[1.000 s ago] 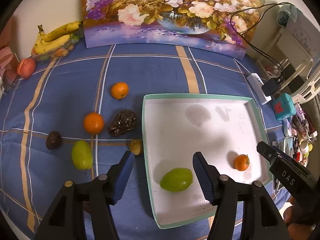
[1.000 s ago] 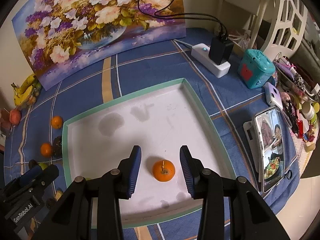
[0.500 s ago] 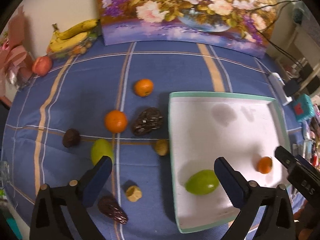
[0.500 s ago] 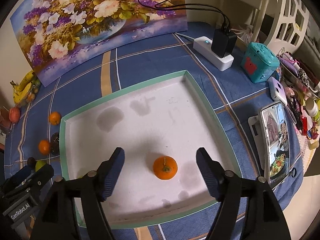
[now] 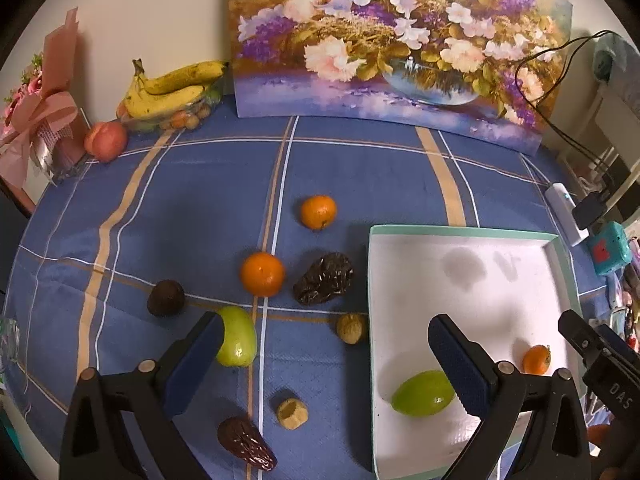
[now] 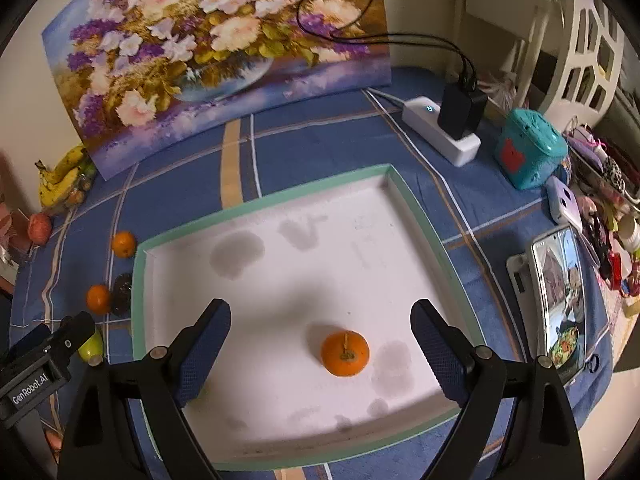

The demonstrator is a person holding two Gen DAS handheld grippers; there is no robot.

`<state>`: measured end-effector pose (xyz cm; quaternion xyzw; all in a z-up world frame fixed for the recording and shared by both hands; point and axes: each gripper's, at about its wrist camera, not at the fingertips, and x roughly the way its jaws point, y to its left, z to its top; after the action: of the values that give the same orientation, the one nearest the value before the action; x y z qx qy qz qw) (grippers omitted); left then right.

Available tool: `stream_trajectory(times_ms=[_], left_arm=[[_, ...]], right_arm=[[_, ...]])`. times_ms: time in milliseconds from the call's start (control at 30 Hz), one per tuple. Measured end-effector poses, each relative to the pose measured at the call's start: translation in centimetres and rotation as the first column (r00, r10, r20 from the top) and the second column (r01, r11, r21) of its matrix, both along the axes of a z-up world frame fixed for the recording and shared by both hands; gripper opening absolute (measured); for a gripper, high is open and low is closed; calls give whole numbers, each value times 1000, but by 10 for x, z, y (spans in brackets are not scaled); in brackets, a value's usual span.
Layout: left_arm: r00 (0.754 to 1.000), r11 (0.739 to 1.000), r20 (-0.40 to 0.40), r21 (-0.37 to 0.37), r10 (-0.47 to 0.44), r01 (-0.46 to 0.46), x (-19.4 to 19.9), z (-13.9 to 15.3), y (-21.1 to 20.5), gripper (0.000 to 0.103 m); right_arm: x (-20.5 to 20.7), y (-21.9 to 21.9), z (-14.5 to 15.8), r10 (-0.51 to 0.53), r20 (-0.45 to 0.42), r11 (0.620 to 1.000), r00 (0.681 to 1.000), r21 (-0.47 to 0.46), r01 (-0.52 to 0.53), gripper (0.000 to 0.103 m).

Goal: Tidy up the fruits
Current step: 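Move both tools back toward the remaining fruits on the tablecloth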

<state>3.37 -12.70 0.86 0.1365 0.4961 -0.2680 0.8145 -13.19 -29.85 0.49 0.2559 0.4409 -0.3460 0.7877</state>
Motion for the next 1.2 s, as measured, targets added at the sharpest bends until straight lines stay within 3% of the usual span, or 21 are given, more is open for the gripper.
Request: stream_trajectory(times_ms=[200, 367, 500, 833, 1200], left_arm=[[999, 1000, 40, 2, -1, 1, 4, 5, 6, 103], [999, 999, 35, -37, 36, -35, 17, 10, 23, 103], [996, 996, 49, -48, 73, -71, 30, 16, 40, 103], [987, 989, 68, 7, 148, -149, 65, 17, 90, 103], [970, 969, 21, -52, 243, -242, 97, 28, 147, 103]], right_arm=[[5, 4, 3, 11, 28, 1000, 1000, -30, -10, 92], [9, 12, 6, 35, 55, 997, 998, -66, -31, 92], [16, 18, 5, 41, 25, 996, 999, -76, -39, 92], [31, 30, -2, 49, 76, 997, 996, 50, -53, 92], [67, 60, 4, 159, 182, 980, 970, 89, -177, 92]])
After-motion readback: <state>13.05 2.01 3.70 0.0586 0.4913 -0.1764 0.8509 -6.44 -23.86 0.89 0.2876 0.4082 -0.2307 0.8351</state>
